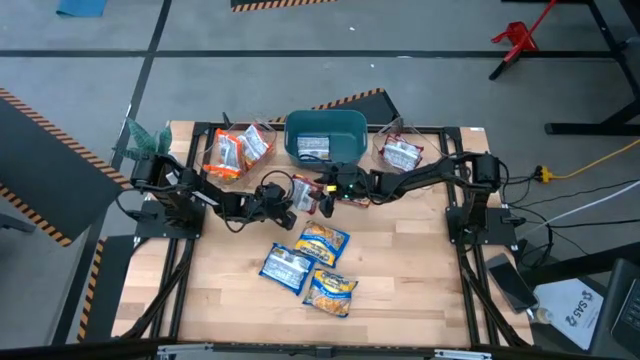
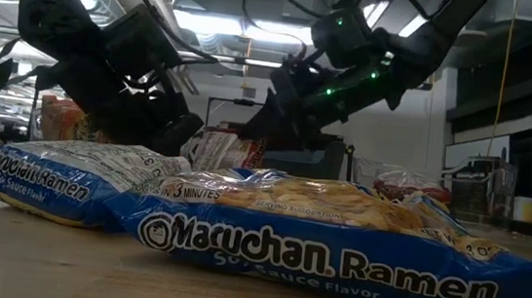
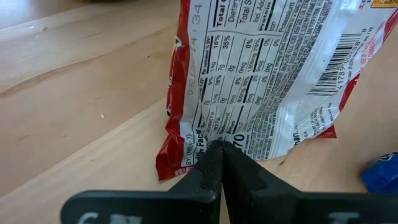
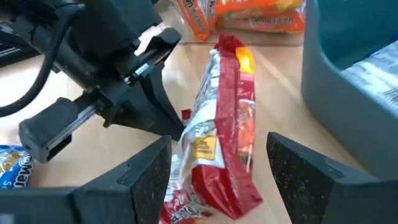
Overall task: Sort Maruchan noodles
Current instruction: Put the red noodle pack into the right transparent bin
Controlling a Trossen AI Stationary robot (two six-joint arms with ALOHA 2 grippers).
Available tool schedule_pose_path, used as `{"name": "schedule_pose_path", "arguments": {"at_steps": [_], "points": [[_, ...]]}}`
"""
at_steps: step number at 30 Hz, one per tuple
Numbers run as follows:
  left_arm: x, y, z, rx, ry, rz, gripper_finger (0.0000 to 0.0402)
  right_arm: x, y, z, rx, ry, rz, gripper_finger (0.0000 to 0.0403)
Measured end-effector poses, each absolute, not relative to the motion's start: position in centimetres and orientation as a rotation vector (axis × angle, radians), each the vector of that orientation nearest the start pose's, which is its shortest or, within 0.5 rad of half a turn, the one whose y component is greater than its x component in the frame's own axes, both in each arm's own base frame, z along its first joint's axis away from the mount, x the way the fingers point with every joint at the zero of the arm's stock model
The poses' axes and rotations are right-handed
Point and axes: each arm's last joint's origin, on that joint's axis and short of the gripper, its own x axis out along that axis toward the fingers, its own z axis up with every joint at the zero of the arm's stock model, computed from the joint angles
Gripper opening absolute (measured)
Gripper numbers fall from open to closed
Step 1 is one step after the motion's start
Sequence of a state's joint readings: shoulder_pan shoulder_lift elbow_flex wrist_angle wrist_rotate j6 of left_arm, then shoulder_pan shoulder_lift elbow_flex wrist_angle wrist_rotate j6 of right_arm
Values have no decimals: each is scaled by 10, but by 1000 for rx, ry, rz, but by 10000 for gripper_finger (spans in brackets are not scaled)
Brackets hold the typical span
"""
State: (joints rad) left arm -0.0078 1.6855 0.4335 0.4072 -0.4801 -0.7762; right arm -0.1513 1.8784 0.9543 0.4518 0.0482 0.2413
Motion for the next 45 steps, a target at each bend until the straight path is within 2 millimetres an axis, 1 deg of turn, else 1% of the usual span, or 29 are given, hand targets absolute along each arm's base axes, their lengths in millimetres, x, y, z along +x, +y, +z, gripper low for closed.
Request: {"name": "schedule_pose_path", "arguments": {"at_steps": [3,17,21,25,29,31,33,38,39,42,45], "points": [[246,11,82,-512,603,731,0,378,-59,149,276,439,-250,248],[246,12,82,-511,598,739,0,380,-59,149,272,420,-264,248],[247,12,83,-513,592,738,0,383,-60,140,281,424,-256,248],[247,12,83,-514,587,739,0,391,-60,130,309,442,-247,248],[247,12,83,-514,587,739,0,395,-61,132,308,429,-246,243],[247,12,83,-514,586,738,0,396,-61,134,306,424,-246,227],[247,12,83,-515,586,738,0,398,-61,135,306,421,-245,198],[247,12,83,-517,580,736,0,398,-62,135,316,447,-250,98],[248,12,84,-520,574,733,0,398,-61,135,319,447,-250,92],[249,12,85,-527,559,721,0,398,-61,135,336,449,-256,92],[249,11,91,-555,554,676,0,397,-61,137,345,452,-256,92]]}}
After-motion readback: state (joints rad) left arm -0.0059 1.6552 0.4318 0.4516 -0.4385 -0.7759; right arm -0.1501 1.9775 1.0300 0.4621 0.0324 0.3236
